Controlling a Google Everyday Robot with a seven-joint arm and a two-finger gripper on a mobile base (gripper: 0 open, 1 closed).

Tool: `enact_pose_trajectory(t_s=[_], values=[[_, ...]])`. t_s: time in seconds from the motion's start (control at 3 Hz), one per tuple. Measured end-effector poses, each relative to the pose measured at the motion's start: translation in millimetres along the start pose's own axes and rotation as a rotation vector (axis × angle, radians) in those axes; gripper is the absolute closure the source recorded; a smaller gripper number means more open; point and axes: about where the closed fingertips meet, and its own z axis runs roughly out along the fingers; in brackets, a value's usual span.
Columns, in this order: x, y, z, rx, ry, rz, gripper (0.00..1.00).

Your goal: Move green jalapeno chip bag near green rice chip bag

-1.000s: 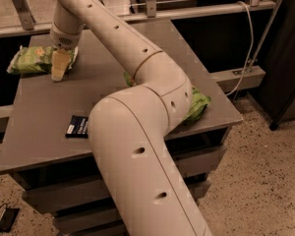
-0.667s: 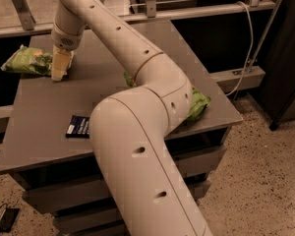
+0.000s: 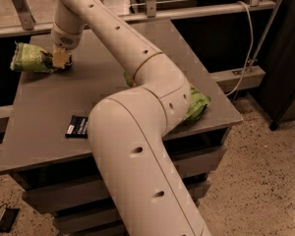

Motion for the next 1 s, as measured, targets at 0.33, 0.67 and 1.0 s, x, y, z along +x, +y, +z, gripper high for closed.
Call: enact_pose_trajectory(t_s=[0.33,0.67,1.0], values=[[-3,-1,-28,0.009,-0.042,-0.053,1.00],[-5,-1,-69,0.033,-0.064,-0.100,1.00],[-4,3,-102,0.043,-0.037,-0.145,1.00]])
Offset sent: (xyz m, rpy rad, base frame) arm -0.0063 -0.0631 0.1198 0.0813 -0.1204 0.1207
